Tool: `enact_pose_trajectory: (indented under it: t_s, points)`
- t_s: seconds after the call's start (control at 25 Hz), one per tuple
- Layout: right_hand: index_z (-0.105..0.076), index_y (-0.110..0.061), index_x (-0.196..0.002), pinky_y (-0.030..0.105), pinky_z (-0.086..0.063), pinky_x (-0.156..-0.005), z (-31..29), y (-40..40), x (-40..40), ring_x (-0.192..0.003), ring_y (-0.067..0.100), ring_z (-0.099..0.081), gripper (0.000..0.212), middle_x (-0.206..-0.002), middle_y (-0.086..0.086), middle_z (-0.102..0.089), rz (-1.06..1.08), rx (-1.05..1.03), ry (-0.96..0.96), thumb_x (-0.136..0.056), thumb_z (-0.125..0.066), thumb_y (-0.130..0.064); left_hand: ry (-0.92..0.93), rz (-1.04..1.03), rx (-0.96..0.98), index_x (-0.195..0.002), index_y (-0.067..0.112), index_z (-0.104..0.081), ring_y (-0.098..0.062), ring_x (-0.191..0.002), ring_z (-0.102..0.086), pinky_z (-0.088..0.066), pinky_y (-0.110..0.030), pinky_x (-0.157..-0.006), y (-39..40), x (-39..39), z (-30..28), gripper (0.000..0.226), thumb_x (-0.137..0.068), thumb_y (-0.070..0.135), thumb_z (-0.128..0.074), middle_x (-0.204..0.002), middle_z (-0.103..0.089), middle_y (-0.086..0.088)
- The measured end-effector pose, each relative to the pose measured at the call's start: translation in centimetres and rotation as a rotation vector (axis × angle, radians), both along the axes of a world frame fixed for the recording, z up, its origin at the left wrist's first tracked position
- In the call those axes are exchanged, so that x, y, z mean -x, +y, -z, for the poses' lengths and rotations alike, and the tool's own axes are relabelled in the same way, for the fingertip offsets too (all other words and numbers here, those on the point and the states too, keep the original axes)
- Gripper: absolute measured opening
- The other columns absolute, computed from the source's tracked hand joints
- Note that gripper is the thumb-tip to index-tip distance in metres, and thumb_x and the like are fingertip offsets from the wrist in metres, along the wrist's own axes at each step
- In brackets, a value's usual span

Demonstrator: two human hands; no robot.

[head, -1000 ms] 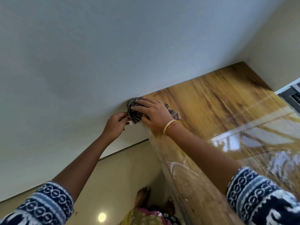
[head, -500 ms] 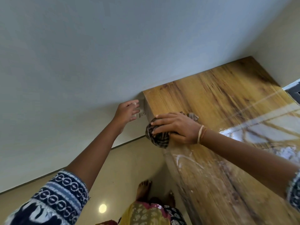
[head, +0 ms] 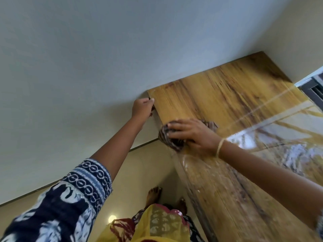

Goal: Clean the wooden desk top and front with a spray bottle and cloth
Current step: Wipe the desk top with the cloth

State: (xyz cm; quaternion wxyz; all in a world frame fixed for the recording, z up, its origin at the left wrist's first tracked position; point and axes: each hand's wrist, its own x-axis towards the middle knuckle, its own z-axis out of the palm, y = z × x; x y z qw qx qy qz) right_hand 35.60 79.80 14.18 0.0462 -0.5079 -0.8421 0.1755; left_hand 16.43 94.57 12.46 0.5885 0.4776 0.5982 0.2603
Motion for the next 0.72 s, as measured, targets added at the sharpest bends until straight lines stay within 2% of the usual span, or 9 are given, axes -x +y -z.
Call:
enact_pose_trajectory:
  t_s: [0.08,0.16,0.2,0.24,0.32,0.44,0.52,0.64,0.72]
  points:
    - [-0.047,-0.043,-0.141,0.041,-0.017,-0.117,0.0,-3.7,-0.2,-0.149,0.014,-0.020,0.059,-0.157,-0.015,-0.032,-0.056,0.030,0.030,-0.088,-0.043,-0.016,0.076,0.001,-0.073,-0.075,0.026,-0.055,-0.019,-0.080,-0.060,-0.055,-0.052,-0.088,-0.3,-0.2,0.5,0.018,-0.091,0.022,-0.058,-0.085,-0.060,-0.006]
    - [-0.050,-0.041,-0.139,0.039,-0.023,-0.115,0.1,-4.5,-0.2,-0.148,0.014,-0.023,0.059,-0.155,-0.015,-0.036,-0.077,0.031,0.055,-0.087,-0.042,-0.015,0.116,-0.014,-0.113,-0.076,0.025,-0.061,-0.018,-0.080,-0.062,-0.057,-0.047,-0.086,-0.5,-0.2,0.4,0.016,-0.091,0.018,-0.061,-0.087,-0.064,-0.003]
    - [-0.052,-0.039,-0.139,0.040,-0.025,-0.114,0.0,-3.8,-0.2,-0.147,0.015,-0.027,0.058,-0.154,-0.013,-0.038,-0.068,0.025,0.065,-0.087,-0.043,-0.014,0.105,-0.024,-0.109,-0.086,0.021,-0.069,-0.017,-0.084,-0.064,-0.058,-0.043,-0.085,-0.6,-0.2,0.4,0.009,-0.091,0.017,-0.062,-0.092,-0.068,-0.004]
    - [-0.052,-0.038,-0.139,0.041,-0.026,-0.113,0.0,-2.4,0.0,-0.145,0.016,-0.030,0.056,-0.153,-0.011,-0.040,-0.041,0.012,0.067,-0.088,-0.042,-0.015,0.093,-0.033,-0.092,-0.105,0.014,-0.072,-0.017,-0.091,-0.067,-0.059,-0.039,-0.085,-0.5,-0.3,0.4,0.016,-0.092,0.017,-0.063,-0.102,-0.070,-0.006]
    - [-0.050,-0.036,-0.140,0.043,-0.025,-0.114,0.1,1.6,0.1,-0.143,0.020,-0.034,0.054,-0.151,-0.007,-0.043,0.077,-0.034,0.042,-0.090,-0.038,-0.020,0.082,-0.043,-0.059,-0.129,0.007,-0.062,-0.020,-0.103,-0.067,-0.058,-0.037,-0.085,-0.5,-0.3,0.4,0.039,-0.092,0.018,-0.063,-0.120,-0.068,-0.009]
    - [-0.044,-0.037,-0.143,0.051,-0.026,-0.116,0.0,8.6,1.6,-0.142,0.024,-0.033,0.051,-0.153,-0.004,-0.040,0.417,-0.095,-0.034,-0.094,-0.039,-0.023,0.095,-0.036,-0.112,-0.129,0.011,-0.062,-0.022,-0.103,-0.067,-0.057,-0.043,-0.088,-0.9,-0.4,0.7,0.033,-0.098,0.014,-0.053,-0.117,-0.070,-0.009]
    - [-0.039,-0.038,-0.146,0.050,-0.025,-0.115,-0.2,11.6,3.5,-0.143,0.027,-0.028,0.051,-0.154,-0.002,-0.037,0.574,-0.066,-0.102,-0.096,-0.039,-0.026,0.117,-0.035,-0.148,-0.130,0.014,-0.062,-0.022,-0.105,-0.067,-0.055,-0.044,-0.092,-1.4,-0.5,0.9,0.033,-0.100,0.012,-0.047,-0.118,-0.070,-0.008]
    - [-0.040,-0.040,-0.144,0.049,-0.026,-0.113,-0.3,11.9,2.6,-0.140,0.027,-0.031,0.050,-0.153,-0.001,-0.037,0.445,-0.052,-0.151,-0.095,-0.040,-0.029,0.135,-0.005,-0.170,-0.129,0.013,-0.062,-0.023,-0.105,-0.067,-0.055,-0.045,-0.092,-1.6,-0.5,0.7,0.032,-0.101,0.014,-0.047,-0.114,-0.070,-0.007]
    - [-0.042,-0.042,-0.142,0.048,-0.028,-0.112,-0.5,12.0,-1.7,-0.138,0.025,-0.035,0.052,-0.153,-0.005,-0.038,0.492,-0.071,-0.148,-0.092,-0.041,-0.027,0.156,0.020,-0.175,-0.127,0.010,-0.063,-0.026,-0.104,-0.066,-0.056,-0.046,-0.089,-1.3,-0.1,0.4,0.031,-0.102,0.014,-0.045,-0.110,-0.070,-0.009]
